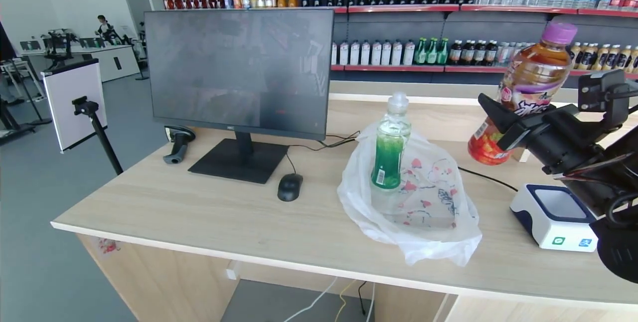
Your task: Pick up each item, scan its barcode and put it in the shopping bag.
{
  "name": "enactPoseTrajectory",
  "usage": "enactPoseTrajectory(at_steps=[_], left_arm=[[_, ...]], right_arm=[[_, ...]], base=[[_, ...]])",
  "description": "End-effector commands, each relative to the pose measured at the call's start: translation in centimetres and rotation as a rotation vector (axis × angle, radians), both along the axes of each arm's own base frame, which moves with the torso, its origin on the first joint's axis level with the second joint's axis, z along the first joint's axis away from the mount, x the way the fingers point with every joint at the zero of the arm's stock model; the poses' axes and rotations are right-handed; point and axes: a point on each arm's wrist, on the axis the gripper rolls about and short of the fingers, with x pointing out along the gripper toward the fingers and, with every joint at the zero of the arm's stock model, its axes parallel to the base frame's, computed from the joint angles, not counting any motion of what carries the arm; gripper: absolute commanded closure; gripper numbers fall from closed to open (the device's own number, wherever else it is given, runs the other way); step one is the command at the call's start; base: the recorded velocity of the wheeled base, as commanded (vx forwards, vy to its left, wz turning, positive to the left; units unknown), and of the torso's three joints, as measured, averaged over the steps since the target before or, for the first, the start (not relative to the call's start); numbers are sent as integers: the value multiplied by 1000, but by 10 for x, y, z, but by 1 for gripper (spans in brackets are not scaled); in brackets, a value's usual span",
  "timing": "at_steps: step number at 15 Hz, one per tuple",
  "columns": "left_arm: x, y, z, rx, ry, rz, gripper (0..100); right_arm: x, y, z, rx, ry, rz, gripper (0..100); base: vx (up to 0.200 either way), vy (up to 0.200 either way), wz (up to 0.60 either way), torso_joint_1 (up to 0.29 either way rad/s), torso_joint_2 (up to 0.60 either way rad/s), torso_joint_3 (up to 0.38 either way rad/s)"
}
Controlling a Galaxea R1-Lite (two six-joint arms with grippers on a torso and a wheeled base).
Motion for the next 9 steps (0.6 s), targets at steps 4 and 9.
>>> enactPoseTrajectory(at_steps=[4, 9], left_arm=[[0, 0, 0, 1, 0, 0, 0], [0, 0, 0, 3, 0, 0, 0]], right_arm=[[14, 26, -20, -2, 66, 86, 100], [37, 37, -39, 17, 116, 114, 100]], base=[[0, 0, 0, 0, 0, 0], [0, 0, 0, 0, 0, 0]])
